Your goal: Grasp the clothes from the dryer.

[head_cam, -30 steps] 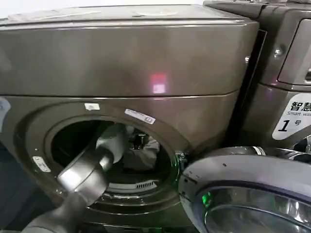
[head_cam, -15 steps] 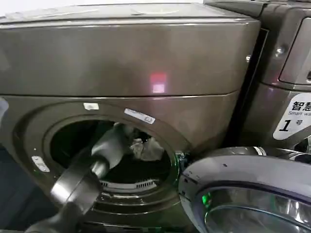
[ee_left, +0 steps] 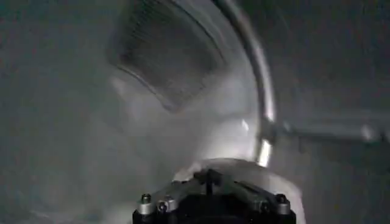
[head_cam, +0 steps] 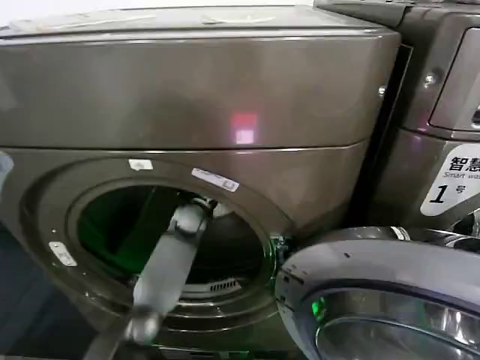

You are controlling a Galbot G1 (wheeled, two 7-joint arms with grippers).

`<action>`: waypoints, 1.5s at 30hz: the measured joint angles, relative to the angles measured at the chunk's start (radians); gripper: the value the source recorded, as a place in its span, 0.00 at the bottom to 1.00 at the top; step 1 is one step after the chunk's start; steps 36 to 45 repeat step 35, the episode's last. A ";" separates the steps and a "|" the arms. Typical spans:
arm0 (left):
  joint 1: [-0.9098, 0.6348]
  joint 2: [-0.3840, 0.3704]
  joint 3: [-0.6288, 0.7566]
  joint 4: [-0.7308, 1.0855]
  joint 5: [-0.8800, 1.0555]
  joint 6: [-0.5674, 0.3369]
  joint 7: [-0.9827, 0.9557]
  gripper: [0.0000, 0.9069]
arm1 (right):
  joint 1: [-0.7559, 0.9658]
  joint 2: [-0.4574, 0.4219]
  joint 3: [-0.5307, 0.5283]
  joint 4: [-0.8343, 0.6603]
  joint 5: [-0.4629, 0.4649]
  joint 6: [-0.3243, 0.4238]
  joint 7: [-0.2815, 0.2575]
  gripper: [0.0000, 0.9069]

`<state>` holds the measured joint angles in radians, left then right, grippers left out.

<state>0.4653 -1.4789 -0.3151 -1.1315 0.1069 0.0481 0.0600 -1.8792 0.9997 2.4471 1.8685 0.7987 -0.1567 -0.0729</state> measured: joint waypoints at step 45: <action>0.238 -0.010 -0.034 -0.349 -0.107 0.005 -0.232 0.00 | -0.019 -0.005 0.048 -0.034 -0.009 0.026 -0.002 1.00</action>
